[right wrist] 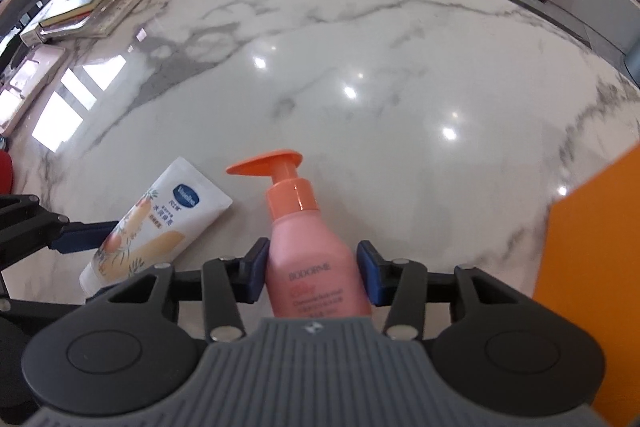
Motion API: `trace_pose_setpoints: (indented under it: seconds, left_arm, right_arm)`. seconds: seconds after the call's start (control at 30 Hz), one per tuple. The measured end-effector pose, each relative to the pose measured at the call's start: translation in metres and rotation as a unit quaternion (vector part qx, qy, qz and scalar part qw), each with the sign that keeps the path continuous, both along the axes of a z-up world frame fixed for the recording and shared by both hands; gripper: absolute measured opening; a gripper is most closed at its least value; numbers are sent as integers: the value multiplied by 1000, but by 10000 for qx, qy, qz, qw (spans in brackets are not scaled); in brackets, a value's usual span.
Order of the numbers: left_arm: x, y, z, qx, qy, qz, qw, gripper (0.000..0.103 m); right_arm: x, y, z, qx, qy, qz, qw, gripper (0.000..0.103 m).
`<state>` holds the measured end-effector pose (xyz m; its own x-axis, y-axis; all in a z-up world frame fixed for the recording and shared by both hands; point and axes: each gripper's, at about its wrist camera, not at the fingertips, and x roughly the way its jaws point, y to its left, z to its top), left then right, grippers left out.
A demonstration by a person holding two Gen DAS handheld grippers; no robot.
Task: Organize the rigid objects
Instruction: 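Grasp the Vaseline tube with the left tool while the right tool grasps the pink pump bottle, then lift the tube and pink bottle and carry both over the orange box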
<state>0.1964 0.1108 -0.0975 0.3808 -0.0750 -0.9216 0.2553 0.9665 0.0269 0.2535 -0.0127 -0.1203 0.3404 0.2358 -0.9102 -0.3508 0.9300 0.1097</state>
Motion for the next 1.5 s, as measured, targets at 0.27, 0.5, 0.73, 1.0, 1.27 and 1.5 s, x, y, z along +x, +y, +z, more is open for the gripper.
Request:
trace_pose_setpoints:
  seconds: [0.27,0.5,0.73,1.0,1.27,1.5]
  left_arm:
    - [-16,-12,11,-139,-39,57,9999,50]
    - [-31,-26,40,-238,-294,30,9993,50]
    - [-38,-47,89,-461,-707,-77,9964,50]
    - [-43,-103,135,-705,-1080,-491,9904,50]
    - [-45,-177,155,-993,-1189,-1157,9811,50]
    - [-41,-227,142,-1134,-1079,-1500,9762,50]
  right_arm:
    - [-29,-18,8,-204,83,119,9997,46]
    - [-54,-30,41,-269,-155,459,9985,46]
    - [-72,-54,91,-347,-530,598,9962,46]
    - [-86,-107,140,-639,-768,461,9939,45]
    - [-99,-180,161,-1004,-630,-29,9929,45]
    - [-99,-236,138,-969,-477,-530,9927,45]
